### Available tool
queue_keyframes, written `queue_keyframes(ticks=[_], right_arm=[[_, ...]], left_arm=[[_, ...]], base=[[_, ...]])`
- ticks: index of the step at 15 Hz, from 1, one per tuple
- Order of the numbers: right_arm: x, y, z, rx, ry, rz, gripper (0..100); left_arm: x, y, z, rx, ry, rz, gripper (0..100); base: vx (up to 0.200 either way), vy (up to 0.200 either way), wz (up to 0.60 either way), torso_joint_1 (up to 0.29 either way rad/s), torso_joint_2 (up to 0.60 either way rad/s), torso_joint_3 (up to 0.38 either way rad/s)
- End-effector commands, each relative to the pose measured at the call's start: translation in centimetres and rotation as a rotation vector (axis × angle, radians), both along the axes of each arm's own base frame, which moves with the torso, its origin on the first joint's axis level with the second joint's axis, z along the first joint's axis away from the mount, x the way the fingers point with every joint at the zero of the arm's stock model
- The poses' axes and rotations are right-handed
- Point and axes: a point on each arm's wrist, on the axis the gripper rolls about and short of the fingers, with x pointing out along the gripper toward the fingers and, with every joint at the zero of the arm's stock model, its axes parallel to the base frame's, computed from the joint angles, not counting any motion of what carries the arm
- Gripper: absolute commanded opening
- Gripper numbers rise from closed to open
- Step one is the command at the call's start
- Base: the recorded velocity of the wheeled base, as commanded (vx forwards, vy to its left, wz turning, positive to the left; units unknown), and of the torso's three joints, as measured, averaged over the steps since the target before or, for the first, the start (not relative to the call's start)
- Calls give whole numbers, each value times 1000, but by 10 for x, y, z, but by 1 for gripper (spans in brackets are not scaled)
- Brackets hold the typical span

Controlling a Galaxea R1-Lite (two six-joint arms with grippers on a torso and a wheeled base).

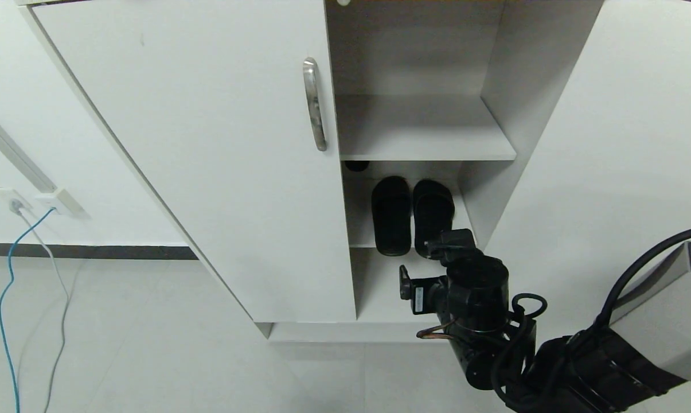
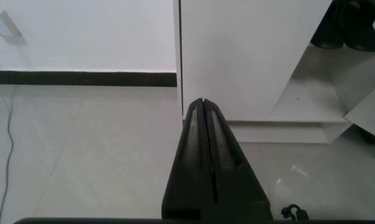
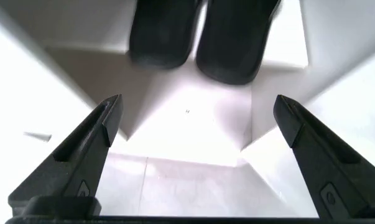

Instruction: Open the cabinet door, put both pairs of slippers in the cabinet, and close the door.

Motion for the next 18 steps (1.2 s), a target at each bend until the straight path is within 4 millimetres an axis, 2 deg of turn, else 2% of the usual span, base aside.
queue_keyframes(ticks=[1, 7, 18], right_arm=[[-2, -1, -2, -8, 7, 3, 100], [-7, -3, -8, -24, 19, -1, 100], [-11, -5, -5, -15, 10, 2, 100]], left_arm=[[0, 0, 0, 0, 1, 0, 0], [0, 0, 0, -2, 1, 3, 0], [0, 0, 0, -2, 3, 0, 0]], base=[[0, 0, 0, 0, 0, 0], [0, 0, 0, 0, 0, 0], [0, 0, 0, 0, 0, 0]])
